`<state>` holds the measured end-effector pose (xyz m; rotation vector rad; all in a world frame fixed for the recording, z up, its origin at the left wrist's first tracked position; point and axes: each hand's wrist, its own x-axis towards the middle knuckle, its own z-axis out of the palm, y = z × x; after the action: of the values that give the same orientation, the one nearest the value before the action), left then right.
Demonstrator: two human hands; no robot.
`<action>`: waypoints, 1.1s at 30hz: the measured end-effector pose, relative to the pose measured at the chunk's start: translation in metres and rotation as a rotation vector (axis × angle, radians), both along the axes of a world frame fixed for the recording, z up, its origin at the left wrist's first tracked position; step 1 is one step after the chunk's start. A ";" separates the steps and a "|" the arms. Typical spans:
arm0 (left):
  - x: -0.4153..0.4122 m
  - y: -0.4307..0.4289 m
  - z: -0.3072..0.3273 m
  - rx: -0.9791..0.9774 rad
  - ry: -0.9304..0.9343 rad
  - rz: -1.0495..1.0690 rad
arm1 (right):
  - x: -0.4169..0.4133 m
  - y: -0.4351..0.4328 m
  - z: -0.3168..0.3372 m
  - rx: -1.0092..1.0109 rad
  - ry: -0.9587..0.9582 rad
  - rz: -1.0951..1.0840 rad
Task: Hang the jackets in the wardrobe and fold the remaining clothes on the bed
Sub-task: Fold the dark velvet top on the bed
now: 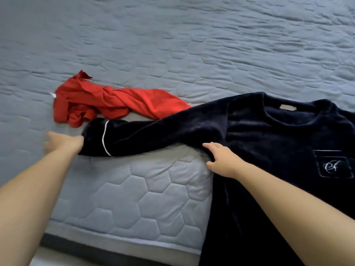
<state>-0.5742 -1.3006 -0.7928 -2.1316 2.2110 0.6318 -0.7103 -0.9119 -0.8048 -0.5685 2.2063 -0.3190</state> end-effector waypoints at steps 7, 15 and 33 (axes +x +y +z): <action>0.017 0.020 -0.065 0.162 0.107 -0.005 | -0.002 -0.023 -0.034 0.118 0.108 0.070; 0.023 -0.018 -0.033 -0.265 0.245 -0.276 | -0.005 -0.039 -0.036 0.154 0.183 0.084; 0.036 -0.022 -0.031 -0.088 0.368 -0.513 | -0.019 -0.046 -0.050 0.152 0.320 0.175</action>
<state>-0.5385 -1.3228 -0.8236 -1.4519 2.8633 0.9529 -0.7292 -0.9579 -0.8551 -0.7658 2.4377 0.0354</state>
